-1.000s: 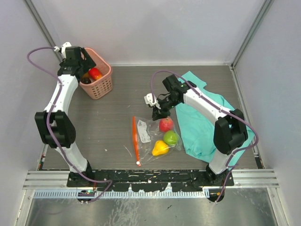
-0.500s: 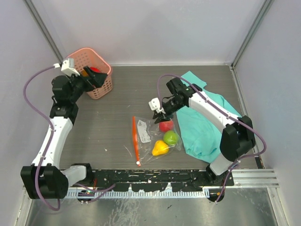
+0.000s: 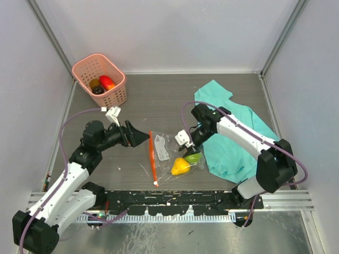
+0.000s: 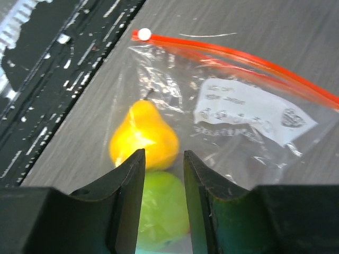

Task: Open the zip-top bag and remove the fake food
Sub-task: Pick up the fake fruit from the zipper food storage bag.

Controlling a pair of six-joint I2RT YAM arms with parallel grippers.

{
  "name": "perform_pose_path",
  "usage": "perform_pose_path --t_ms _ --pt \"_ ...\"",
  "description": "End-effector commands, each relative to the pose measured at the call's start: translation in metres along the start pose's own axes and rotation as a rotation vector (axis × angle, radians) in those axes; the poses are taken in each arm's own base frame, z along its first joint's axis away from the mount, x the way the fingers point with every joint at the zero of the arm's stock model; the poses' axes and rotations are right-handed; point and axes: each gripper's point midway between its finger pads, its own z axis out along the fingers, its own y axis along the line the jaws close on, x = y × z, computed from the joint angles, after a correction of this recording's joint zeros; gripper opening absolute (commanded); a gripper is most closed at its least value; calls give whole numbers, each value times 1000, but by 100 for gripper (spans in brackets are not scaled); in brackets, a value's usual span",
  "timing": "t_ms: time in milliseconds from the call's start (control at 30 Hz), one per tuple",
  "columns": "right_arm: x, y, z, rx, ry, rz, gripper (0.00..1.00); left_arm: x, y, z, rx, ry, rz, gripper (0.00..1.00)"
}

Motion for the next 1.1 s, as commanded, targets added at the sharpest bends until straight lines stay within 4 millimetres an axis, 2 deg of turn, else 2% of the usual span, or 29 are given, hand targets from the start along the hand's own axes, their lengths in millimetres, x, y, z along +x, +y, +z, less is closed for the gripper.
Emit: perform_pose_path --t_ms 0,133,267,533,700,767,933,1067 --pt "-5 18 7 -17 19 -53 41 31 3 -8 -9 4 -105 76" --pt "6 30 17 -26 99 -53 46 60 5 -10 8 33 -196 69" --pt "24 27 24 4 203 -53 54 84 9 -4 14 75 -241 67" --pt "46 20 31 44 323 -60 57 116 2 17 24 184 -238 67" --pt "52 20 32 47 343 -53 57 135 17 28 -59 254 -220 63" --pt "54 22 33 37 343 -44 56 141 22 30 -78 268 -221 60" --pt "55 23 38 24 337 -30 53 144 21 34 -51 262 -240 45" --pt "56 21 40 34 335 -19 51 145 26 35 -83 273 -228 42"
